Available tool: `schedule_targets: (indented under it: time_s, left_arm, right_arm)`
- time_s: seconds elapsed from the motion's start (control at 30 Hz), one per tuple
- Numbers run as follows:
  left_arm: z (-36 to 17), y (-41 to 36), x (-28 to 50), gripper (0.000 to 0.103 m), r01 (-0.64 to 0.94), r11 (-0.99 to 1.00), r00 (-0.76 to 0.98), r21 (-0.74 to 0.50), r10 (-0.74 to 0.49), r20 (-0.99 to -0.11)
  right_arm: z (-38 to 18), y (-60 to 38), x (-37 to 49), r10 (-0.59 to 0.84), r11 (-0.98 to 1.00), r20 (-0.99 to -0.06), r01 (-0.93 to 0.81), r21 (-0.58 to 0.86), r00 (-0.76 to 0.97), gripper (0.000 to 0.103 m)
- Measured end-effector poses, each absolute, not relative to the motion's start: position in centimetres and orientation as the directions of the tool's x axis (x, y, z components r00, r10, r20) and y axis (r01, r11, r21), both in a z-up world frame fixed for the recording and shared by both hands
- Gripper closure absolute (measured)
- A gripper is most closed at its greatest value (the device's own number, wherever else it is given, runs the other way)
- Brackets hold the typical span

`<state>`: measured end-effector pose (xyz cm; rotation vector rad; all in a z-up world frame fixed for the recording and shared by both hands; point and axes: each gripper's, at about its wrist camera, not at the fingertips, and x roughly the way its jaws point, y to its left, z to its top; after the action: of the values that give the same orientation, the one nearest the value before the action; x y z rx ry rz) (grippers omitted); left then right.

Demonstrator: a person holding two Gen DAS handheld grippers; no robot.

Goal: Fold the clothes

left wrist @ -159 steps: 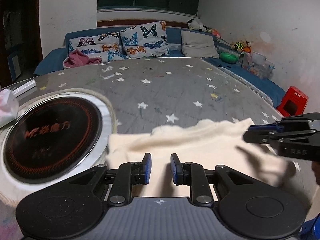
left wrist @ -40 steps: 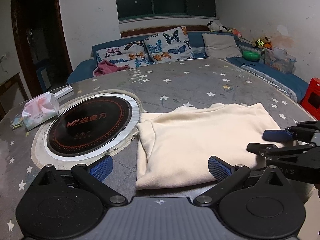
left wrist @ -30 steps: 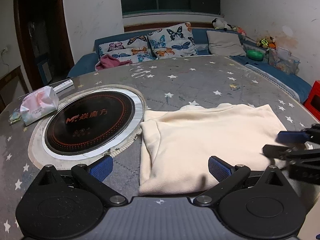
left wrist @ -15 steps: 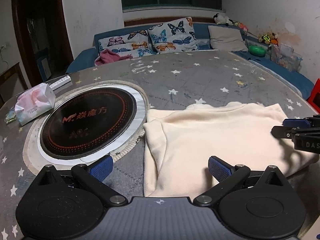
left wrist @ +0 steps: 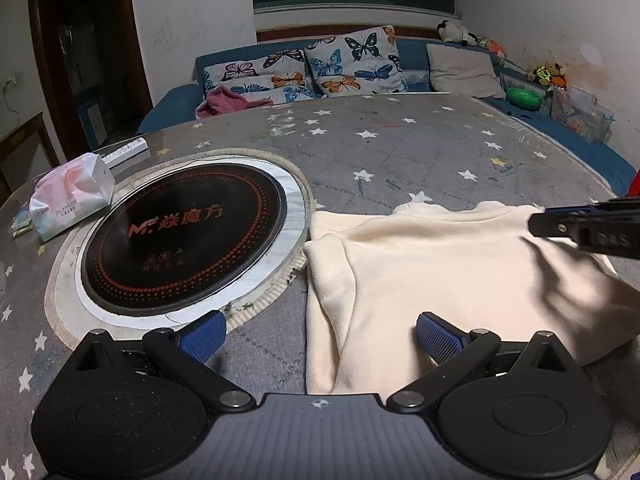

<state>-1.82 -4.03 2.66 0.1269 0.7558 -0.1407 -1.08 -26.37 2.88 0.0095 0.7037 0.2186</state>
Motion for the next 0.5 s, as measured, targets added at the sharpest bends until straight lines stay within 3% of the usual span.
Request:
schedule_targets:
  time_s: [0.23,0.5]
  left_arm:
    - [2.4,-4.3,-1.4,0.000,0.175,0.982,0.713,0.074,-0.075,-0.697]
    - [3.1,-4.2,-2.1,0.000,0.182,0.981,0.724,0.071,-0.085,-0.685]
  right_arm:
    - [1.6,-26.3,0.8,0.180,0.981,-0.669,-0.184,0.066,0.721,0.089]
    - [3.8,-27.0,-4.5,0.216,0.969,-0.634,-0.245,0.043,0.742,0.087]
